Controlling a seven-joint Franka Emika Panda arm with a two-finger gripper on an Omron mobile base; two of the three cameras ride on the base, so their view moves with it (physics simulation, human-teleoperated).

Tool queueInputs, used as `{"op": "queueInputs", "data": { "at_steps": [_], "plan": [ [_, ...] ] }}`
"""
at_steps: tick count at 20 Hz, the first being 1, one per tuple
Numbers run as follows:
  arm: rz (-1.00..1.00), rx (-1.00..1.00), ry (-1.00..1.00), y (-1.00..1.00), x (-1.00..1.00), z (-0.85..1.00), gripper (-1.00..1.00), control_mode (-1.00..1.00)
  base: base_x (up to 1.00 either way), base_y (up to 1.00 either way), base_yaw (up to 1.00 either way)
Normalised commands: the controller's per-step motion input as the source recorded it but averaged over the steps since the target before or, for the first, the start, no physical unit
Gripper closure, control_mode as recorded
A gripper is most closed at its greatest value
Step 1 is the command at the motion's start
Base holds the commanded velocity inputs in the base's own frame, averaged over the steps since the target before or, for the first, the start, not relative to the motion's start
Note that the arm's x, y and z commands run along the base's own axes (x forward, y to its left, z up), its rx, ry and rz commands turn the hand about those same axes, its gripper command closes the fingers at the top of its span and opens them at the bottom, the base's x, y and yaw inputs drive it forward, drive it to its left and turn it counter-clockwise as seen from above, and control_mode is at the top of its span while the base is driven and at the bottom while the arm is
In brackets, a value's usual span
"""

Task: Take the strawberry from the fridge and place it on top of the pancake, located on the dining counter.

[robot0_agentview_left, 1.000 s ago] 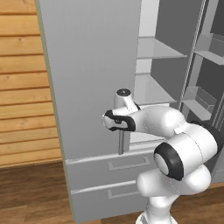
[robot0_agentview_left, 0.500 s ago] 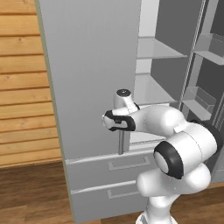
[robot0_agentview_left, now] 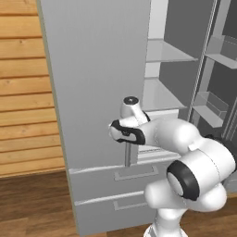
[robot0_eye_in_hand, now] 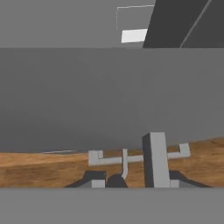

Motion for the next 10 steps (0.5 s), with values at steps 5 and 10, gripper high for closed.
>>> {"op": "queueInputs", "data": {
  "at_steps": [5, 10],
  "plan": [
    [-0.07, -0.01, 0.0, 0.36, -0.46, -0.08, 1.0, -1.0, 0.0, 0.0, 0.0],
    [-0.09, 0.0, 0.01, 0.5, -0.53, -0.2, 1.0, -1.0, 0.0, 0.0, 0.0]
  ]
}}
